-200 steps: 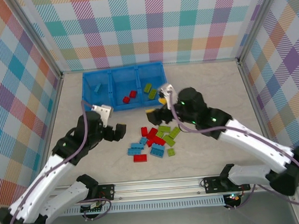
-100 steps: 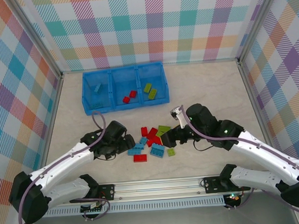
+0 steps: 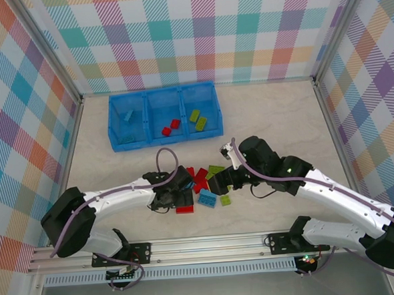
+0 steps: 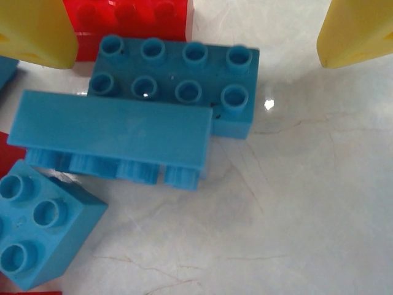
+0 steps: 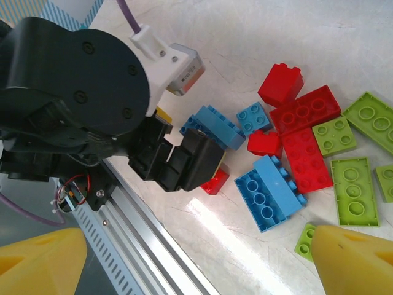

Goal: Sort the legos into containers by color

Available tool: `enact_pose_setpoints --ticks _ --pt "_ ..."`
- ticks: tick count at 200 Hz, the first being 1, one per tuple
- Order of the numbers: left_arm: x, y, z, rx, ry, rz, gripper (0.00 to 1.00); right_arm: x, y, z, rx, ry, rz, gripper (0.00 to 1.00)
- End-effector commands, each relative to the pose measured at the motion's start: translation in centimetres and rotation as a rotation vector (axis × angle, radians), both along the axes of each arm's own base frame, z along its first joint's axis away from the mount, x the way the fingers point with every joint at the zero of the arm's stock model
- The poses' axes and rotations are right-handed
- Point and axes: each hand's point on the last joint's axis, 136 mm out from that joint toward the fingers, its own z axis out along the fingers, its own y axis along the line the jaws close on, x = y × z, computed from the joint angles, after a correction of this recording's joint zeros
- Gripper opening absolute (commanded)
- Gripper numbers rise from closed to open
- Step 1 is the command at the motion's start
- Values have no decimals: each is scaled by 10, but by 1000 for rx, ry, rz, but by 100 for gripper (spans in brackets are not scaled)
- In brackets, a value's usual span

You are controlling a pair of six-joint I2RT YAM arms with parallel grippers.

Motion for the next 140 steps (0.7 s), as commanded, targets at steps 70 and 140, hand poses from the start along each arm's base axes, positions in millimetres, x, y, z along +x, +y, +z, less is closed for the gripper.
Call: enact_pose_setpoints --ticks 70,140 --pt "13 -5 -8 64 -36 -43 65 -6 -5 1 17 23 -21 95" --pt "31 20 72 -3 -283 19 56 -11 -8 0 -16 31 3 96"
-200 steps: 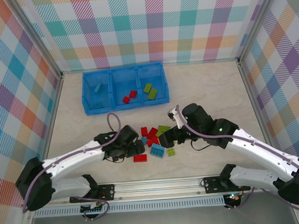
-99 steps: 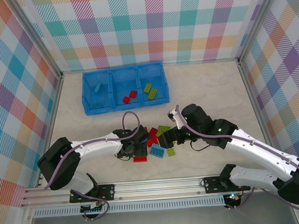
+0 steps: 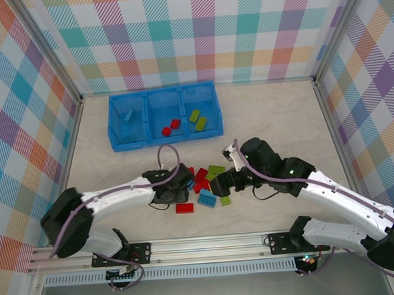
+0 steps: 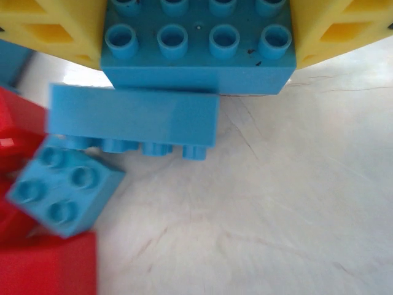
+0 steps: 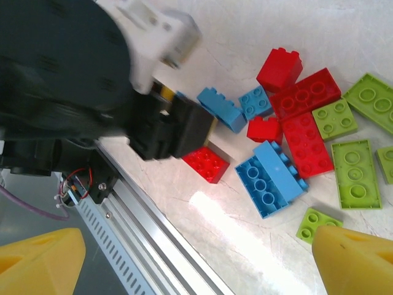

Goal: Sort the legos into containers by color

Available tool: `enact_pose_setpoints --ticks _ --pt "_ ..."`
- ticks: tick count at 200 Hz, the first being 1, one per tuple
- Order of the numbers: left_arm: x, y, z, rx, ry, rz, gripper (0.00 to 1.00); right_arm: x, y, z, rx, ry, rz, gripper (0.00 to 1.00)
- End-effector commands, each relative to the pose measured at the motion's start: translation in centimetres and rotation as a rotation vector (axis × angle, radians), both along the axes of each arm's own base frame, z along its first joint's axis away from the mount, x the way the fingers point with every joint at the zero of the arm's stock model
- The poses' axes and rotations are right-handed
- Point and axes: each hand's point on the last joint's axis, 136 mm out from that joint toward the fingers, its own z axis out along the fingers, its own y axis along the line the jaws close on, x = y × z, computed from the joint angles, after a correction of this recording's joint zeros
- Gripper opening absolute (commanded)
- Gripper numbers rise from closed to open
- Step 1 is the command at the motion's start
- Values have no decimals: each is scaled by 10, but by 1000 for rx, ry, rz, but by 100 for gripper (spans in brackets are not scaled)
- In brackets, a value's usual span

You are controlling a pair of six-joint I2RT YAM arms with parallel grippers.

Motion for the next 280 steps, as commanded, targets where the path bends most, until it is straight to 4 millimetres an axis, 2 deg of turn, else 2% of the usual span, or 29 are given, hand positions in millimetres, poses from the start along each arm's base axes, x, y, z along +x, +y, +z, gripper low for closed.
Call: enact_pose_setpoints --ticks 1,15,33,45,62,79,98,131,157,187,204,225,249,264,280 --pt "12 18 49 -23 -157 41 55 -3 -2 4 -7 -5 11 96" --pt "25 28 82 -65 -244 65 53 -2 -1 9 7 -19 7 96" --pt "52 53 122 -65 -352 133 51 0 -2 14 19 -40 -2 96" --pt "76 72 145 -64 -408 203 51 2 -2 18 27 -55 -10 96" --pt "117 102 164 -72 -465 324 50 2 -3 21 31 -63 -12 96" --pt "159 136 169 -82 -488 462 49 2 -5 23 32 -66 -18 96" --pt "207 159 155 -114 -453 559 48 1 -8 27 35 -68 -30 95" --pt "281 166 135 -200 -346 565 54 -4 -18 32 47 -59 -62 95" --pt "312 179 119 -202 -259 593 57 -8 -26 32 57 -46 -91 96" --pt "326 185 107 -248 -203 612 65 -10 -30 37 86 -46 -115 95" --pt "327 182 114 -256 -199 589 75 -10 -33 39 89 -56 -124 96" --pt "320 176 135 -298 -225 567 78 -2 -40 35 57 -76 -176 95" --pt "298 149 179 -482 -279 509 79 19 -64 20 -42 -107 -351 97" --pt "268 128 222 -586 -372 452 81 30 -76 8 -114 -111 -427 98" --pt "224 102 261 -586 -469 338 82 39 -82 -9 -186 -82 -477 98"
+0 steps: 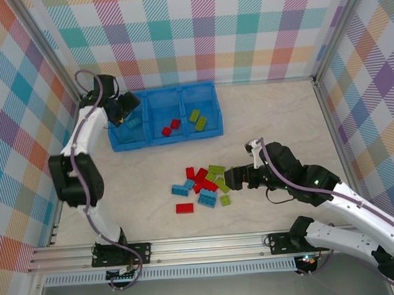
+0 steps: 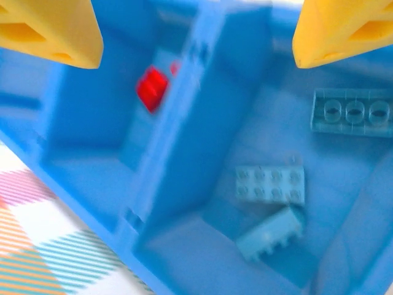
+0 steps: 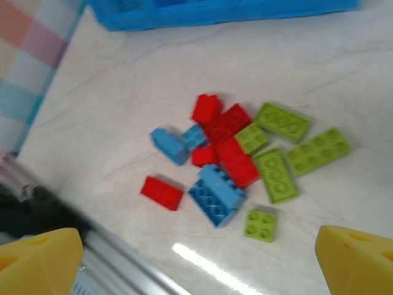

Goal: Sort the legos into containers by color

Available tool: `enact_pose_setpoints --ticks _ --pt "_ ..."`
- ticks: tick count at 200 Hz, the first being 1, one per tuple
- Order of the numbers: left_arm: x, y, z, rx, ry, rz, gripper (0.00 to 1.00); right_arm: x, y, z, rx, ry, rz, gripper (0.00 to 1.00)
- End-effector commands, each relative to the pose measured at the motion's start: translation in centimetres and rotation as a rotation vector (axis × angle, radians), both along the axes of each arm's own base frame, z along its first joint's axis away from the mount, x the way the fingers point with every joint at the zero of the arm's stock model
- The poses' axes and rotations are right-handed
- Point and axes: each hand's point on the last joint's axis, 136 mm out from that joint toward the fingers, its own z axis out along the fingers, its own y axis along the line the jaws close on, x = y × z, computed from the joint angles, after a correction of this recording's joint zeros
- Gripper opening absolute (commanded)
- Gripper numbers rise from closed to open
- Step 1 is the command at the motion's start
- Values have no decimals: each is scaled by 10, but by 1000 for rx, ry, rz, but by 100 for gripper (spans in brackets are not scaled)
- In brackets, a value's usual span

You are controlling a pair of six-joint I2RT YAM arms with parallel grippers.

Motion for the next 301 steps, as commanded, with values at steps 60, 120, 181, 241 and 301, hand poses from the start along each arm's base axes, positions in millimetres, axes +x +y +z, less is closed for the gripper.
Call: enact_pose_setpoints --ticks 60,120,181,241,301 --pt "-225 -173 128 221 -505 -933 89 57 -15 -99 -144 284 -316 95" --pt "-315 -189 72 347 -581 -1379 100 97 14 -153 -96 384 -419 99" --pt "-303 -189 39 399 -530 -1357 100 100 -1 -201 -195 484 -603 69" --pt "-299 -185 20 433 -457 -1360 100 92 -10 -216 -243 498 -615 46" --pt "-300 -184 18 445 -477 -1372 100 83 -9 -162 -76 392 -547 25"
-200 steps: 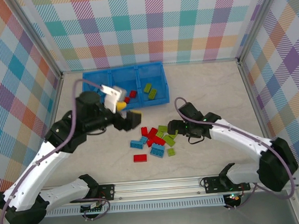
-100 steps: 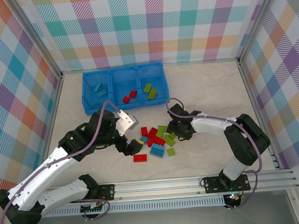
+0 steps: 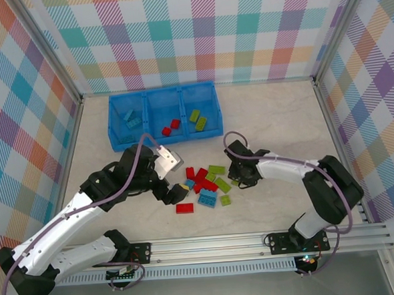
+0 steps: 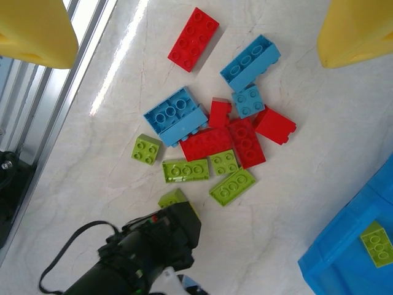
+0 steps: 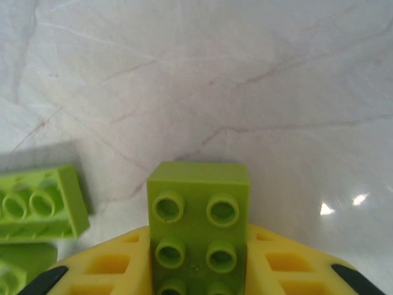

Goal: Sort the legos into containers by color

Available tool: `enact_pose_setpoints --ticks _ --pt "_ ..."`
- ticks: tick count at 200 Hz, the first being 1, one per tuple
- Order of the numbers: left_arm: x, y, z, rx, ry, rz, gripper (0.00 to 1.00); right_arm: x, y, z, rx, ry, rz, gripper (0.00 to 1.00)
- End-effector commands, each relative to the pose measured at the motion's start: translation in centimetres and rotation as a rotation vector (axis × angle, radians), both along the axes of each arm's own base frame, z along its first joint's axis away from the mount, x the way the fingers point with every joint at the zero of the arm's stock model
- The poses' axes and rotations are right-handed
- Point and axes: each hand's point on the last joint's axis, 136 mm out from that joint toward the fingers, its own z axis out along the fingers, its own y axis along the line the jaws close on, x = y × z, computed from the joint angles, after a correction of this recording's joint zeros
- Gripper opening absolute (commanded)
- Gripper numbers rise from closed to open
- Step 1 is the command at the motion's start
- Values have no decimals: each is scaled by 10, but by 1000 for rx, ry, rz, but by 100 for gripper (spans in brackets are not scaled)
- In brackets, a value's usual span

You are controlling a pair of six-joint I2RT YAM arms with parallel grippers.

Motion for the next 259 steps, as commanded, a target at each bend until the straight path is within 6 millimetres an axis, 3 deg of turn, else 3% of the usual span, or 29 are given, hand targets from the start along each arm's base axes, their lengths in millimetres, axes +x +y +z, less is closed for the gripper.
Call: enact_pose_setpoints --ticks 1,26,48,66,87,112,139,167,186,210,237,259 --pt "-1 -1 -3 16 -17 -18 100 4 11 41 112 -112 33 25" --pt "8 4 -8 62 -25 25 100 17 21 104 140 -280 110 21" --pt "22 15 -6 93 -83 107 100 38 43 155 124 -435 224 19" --pt "37 32 -2 126 -163 209 100 64 63 181 85 -518 295 18" --pt "45 50 0 161 -232 289 100 100 85 196 13 -619 361 17" --pt "44 59 -2 163 -284 301 100 148 104 195 -82 -702 406 20" --pt "44 59 -2 143 -300 301 100 196 117 161 -92 -610 405 18" --pt "47 57 -11 181 -281 295 100 228 133 120 -56 -478 406 21" --pt "50 56 -18 211 -261 294 100 240 140 105 -30 -410 391 33" --pt "52 56 -23 229 -249 304 100 246 144 117 -32 -409 398 48" --pt "53 55 -24 231 -250 306 100 242 138 140 -39 -442 408 51" --pt "54 55 -26 236 -244 306 100 227 131 163 -29 -469 423 53"
